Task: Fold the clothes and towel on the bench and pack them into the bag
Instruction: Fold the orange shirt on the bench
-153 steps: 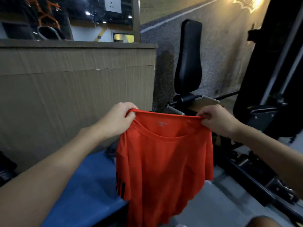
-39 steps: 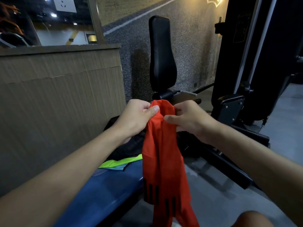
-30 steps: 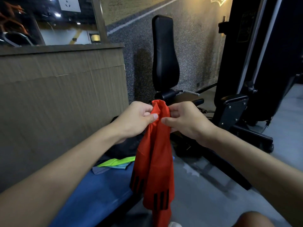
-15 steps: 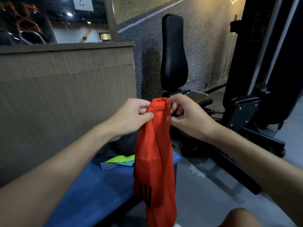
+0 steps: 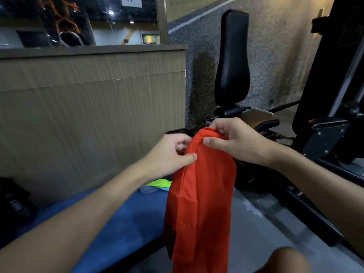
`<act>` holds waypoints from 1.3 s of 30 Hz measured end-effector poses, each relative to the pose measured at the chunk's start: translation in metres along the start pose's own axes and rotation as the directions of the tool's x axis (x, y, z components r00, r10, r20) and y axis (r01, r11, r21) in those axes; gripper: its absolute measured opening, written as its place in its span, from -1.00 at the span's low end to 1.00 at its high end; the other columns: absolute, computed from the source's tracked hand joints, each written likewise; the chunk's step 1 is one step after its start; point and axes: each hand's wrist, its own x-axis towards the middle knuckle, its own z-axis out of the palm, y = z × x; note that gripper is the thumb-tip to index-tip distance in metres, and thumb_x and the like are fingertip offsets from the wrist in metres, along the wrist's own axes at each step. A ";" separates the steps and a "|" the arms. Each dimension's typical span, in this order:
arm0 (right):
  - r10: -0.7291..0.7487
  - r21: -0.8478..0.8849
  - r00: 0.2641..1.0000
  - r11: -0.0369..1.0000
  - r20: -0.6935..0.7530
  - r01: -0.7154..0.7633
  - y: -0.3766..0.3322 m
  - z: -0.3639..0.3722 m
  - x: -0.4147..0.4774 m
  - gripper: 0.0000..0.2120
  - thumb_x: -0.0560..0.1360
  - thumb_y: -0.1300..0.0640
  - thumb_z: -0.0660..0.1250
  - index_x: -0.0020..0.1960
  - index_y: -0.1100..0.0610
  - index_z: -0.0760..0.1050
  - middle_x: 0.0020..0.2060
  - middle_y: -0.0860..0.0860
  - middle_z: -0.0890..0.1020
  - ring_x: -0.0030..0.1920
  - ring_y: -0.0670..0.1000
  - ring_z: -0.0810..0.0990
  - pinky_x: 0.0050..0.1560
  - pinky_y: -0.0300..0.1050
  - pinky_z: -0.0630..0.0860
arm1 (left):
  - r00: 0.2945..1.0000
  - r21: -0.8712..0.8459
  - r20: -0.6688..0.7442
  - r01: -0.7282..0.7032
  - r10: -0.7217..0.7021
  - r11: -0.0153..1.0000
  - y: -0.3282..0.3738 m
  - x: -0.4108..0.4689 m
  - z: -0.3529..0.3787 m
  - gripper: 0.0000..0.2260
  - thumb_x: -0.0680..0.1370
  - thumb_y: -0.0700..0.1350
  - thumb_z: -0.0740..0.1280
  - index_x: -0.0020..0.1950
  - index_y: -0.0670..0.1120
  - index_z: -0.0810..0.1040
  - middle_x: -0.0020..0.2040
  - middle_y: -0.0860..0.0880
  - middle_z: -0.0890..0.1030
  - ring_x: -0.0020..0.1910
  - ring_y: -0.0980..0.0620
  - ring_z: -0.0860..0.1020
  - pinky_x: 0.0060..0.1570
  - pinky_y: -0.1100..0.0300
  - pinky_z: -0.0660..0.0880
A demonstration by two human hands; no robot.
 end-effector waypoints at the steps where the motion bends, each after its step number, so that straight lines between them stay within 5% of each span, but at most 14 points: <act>1: -0.004 0.014 1.000 1.000 -0.006 0.004 -0.001 0.001 0.000 -0.89 0.53 0.14 0.41 -0.13 0.13 0.51 -0.24 0.21 0.64 -0.29 -0.06 0.52 -0.24 0.06 0.52 | 1.000 0.002 -0.023 0.004 -0.004 1.000 -0.008 -0.004 0.003 -0.80 0.52 -0.41 0.36 0.08 -0.19 0.60 0.01 -0.20 0.70 -0.06 0.00 0.65 0.07 0.00 0.59; 5: 0.010 0.075 1.000 0.997 -0.008 -0.009 -0.001 0.003 0.002 -0.94 0.56 0.18 0.37 -0.08 0.11 0.51 -0.19 0.17 0.69 -0.25 -0.06 0.60 -0.20 -0.01 0.57 | 0.995 0.008 -0.083 0.064 -0.063 0.998 -0.033 -0.014 0.001 -0.79 0.50 -0.44 0.34 -0.05 -0.15 0.64 -0.11 -0.09 0.70 -0.17 0.07 0.63 -0.13 0.17 0.60; 10: 0.028 0.073 0.998 0.997 -0.052 -0.024 0.002 0.007 0.004 -0.96 0.56 0.19 0.36 -0.06 0.11 0.52 -0.19 0.09 0.69 -0.20 -0.02 0.64 -0.15 0.00 0.59 | 0.986 0.001 -0.130 0.109 -0.108 0.994 -0.052 -0.020 -0.013 -0.93 0.53 -0.34 0.40 -0.12 -0.21 0.64 -0.20 -0.10 0.69 -0.26 0.06 0.62 -0.19 0.13 0.58; 16: 0.015 -0.006 0.996 1.000 -0.085 -0.016 0.002 0.011 0.008 -0.92 0.57 0.19 0.35 0.05 0.11 0.59 -0.13 -0.14 0.67 -0.11 -0.27 0.63 -0.09 -0.43 0.49 | 0.959 0.052 -0.279 0.070 -0.052 0.996 -0.071 -0.028 -0.023 -0.80 0.54 -0.34 0.36 -0.18 -0.07 0.63 -0.25 0.06 0.67 -0.25 0.18 0.60 -0.18 0.30 0.51; 21: 0.033 -0.127 0.999 0.991 -0.034 -0.037 0.005 0.022 0.014 -0.89 0.59 0.07 0.31 -0.05 0.03 0.60 -0.22 -0.10 0.66 -0.19 -0.21 0.63 -0.16 -0.26 0.53 | 0.917 0.147 -0.392 -0.020 0.076 0.989 -0.082 -0.036 -0.034 -0.84 0.61 -0.27 0.28 -0.10 -0.04 0.53 -0.26 0.06 0.58 -0.25 0.15 0.53 -0.17 0.26 0.44; 24: 0.005 -0.153 0.996 0.988 -0.087 -0.018 0.006 0.038 0.021 -0.86 0.60 0.07 0.29 -0.14 -0.06 0.51 -0.28 -0.15 0.60 -0.25 -0.29 0.55 -0.25 -0.34 0.42 | 0.869 0.110 -0.490 -0.024 0.076 0.994 -0.084 -0.045 -0.043 -0.87 0.60 -0.24 0.34 -0.09 -0.02 0.57 -0.24 0.03 0.64 -0.25 0.17 0.56 -0.17 0.26 0.47; 32: 0.081 0.097 0.988 0.993 -0.130 -0.068 0.006 0.094 0.038 -0.89 0.60 0.14 0.30 -0.08 0.12 0.55 -0.22 0.02 0.64 -0.25 -0.19 0.56 -0.22 -0.29 0.49 | 0.787 0.072 -0.616 0.007 0.039 0.997 -0.082 -0.074 -0.094 -0.85 0.47 -0.26 0.50 -0.18 -0.03 0.63 -0.34 0.12 0.67 -0.35 0.28 0.57 -0.27 0.42 0.46; 35: 0.154 0.264 0.977 0.958 -0.146 -0.111 0.007 0.122 0.056 -0.86 0.60 0.13 0.31 -0.06 0.18 0.57 -0.17 0.14 0.67 -0.21 -0.03 0.57 -0.18 -0.06 0.52 | 0.815 0.191 -0.576 0.052 0.069 0.980 -0.072 -0.070 -0.136 -0.84 0.45 -0.28 0.52 -0.19 -0.04 0.62 -0.39 0.14 0.64 -0.39 0.29 0.55 -0.30 0.44 0.45; 39: 0.242 0.424 0.940 0.897 -0.241 -0.122 0.014 0.152 0.100 -0.83 0.60 0.11 0.31 -0.13 0.15 0.56 -0.30 0.03 0.59 -0.31 -0.09 0.49 -0.33 -0.14 0.42 | 0.866 0.486 -0.466 0.079 0.182 0.870 -0.048 -0.021 -0.201 -0.90 0.43 -0.24 0.54 -0.13 -0.10 0.66 -0.30 0.07 0.63 -0.34 0.30 0.54 -0.24 0.45 0.42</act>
